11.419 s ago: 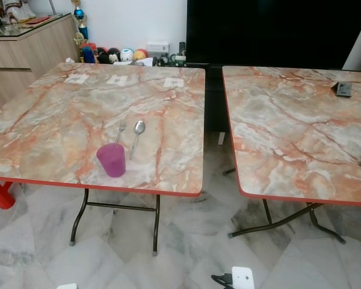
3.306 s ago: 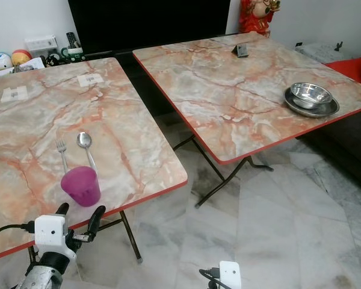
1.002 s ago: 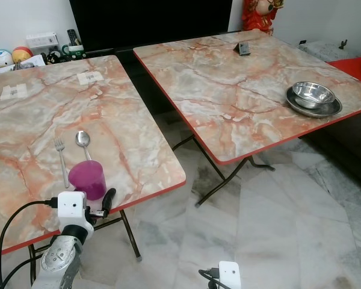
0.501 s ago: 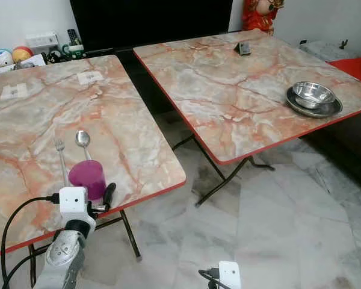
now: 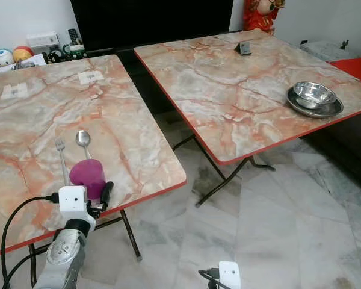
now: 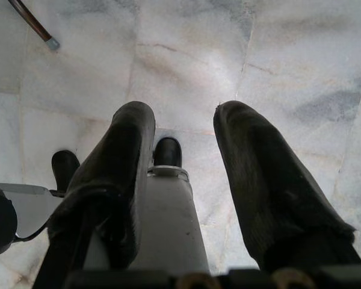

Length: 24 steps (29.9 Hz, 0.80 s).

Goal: Setting the table

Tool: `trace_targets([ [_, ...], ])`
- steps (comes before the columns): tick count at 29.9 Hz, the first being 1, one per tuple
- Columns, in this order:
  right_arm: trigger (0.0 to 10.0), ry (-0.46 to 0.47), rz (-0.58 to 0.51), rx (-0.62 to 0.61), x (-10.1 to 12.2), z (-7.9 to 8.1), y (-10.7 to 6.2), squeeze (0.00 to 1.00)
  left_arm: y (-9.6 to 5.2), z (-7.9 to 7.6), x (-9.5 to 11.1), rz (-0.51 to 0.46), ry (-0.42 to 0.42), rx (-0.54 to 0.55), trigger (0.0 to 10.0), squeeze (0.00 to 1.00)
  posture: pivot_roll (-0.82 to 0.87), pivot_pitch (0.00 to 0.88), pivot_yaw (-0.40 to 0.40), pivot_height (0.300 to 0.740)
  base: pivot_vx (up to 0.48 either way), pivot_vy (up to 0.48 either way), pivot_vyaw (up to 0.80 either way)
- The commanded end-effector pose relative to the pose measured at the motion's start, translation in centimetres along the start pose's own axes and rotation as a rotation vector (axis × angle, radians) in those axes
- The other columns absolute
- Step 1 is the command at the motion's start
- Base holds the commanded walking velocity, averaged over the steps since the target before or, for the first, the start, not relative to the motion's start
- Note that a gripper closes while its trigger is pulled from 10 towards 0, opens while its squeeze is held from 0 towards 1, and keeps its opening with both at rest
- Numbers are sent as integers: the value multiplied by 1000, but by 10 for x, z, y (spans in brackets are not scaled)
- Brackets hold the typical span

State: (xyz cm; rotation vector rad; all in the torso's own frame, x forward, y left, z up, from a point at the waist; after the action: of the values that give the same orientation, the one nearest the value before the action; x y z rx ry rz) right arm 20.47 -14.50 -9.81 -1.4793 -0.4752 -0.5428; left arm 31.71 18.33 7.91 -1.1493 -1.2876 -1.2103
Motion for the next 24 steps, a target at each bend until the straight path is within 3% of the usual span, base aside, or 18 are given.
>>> trace_targets([
  [1,10000,-7,24,-2,-6,-1,-1,0,-1,-1,-4,9,4,2,0,0,50,100,-29,740,0,0,0],
  [11,10000,-9,26,-2,-6,-1,-1,0,-3,0,-2,0,1,-3,0,0,51,102,-30,740,0,0,0],
  [24,10000,-8,25,-2,-6,-1,-1,0,-10,14,31,-115,16,-17,0,0,58,101,-27,740,0,0,0],
])
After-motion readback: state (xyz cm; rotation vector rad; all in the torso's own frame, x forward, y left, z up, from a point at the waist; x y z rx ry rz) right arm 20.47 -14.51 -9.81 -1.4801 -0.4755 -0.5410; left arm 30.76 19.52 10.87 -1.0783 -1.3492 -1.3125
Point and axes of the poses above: a point about 5 cm out from each wrist's last joint towards the gripper, its own y axis pointing out of the wrist towards the gripper, its own x axis along the axis of the wrist's last joint, z = x × y, the point moved 2 cm from there along y, pointing out of the wrist towards the gripper, and after that the axes turned 2 degrees about -y, right-handed, at the moved point
